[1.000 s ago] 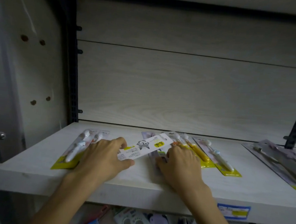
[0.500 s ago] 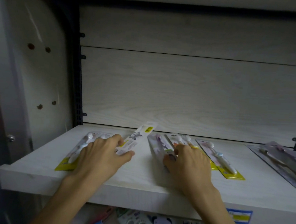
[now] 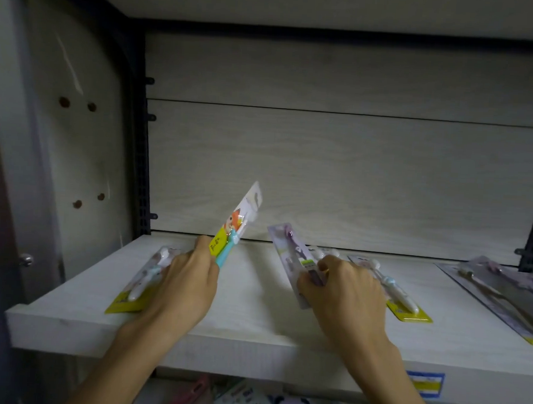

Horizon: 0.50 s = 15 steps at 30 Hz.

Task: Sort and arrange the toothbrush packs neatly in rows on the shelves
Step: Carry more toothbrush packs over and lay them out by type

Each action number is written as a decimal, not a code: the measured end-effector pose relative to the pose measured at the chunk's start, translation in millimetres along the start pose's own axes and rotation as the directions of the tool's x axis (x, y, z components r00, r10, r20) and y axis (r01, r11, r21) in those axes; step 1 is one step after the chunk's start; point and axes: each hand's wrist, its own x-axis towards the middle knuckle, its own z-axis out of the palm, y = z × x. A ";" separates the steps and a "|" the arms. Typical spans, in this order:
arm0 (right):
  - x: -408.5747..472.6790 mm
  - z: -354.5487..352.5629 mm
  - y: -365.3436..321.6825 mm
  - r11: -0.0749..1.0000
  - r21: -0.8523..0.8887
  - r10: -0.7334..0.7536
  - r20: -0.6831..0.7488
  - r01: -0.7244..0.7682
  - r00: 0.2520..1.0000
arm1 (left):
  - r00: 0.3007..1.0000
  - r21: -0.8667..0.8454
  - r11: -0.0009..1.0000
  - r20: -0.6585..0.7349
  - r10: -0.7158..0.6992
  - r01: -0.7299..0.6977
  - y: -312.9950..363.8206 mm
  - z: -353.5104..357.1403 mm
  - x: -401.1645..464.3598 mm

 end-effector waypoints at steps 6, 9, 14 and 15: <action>-0.7 -1.2 -1.9 0.999 0.036 0.024 -0.055 -0.022 0.998 | 0.994 -0.279 0.955 0.065 -0.087 0.102 4.3 -2.0 -0.5; -2.3 -3.0 -2.0 0.998 0.051 0.051 -0.087 -0.047 0.995 | 0.980 -0.405 0.895 0.138 -0.143 0.188 7.9 -4.2 -0.9; -7.5 -2.8 -0.8 0.995 0.041 0.092 -0.174 -0.086 0.981 | 0.969 -0.485 0.848 0.211 -0.127 0.216 2.9 -0.2 -0.4; -8.2 -4.5 -0.9 0.996 0.042 0.090 -0.204 -0.083 0.975 | 0.967 -0.485 0.846 0.226 -0.121 0.219 3.0 -1.0 -0.8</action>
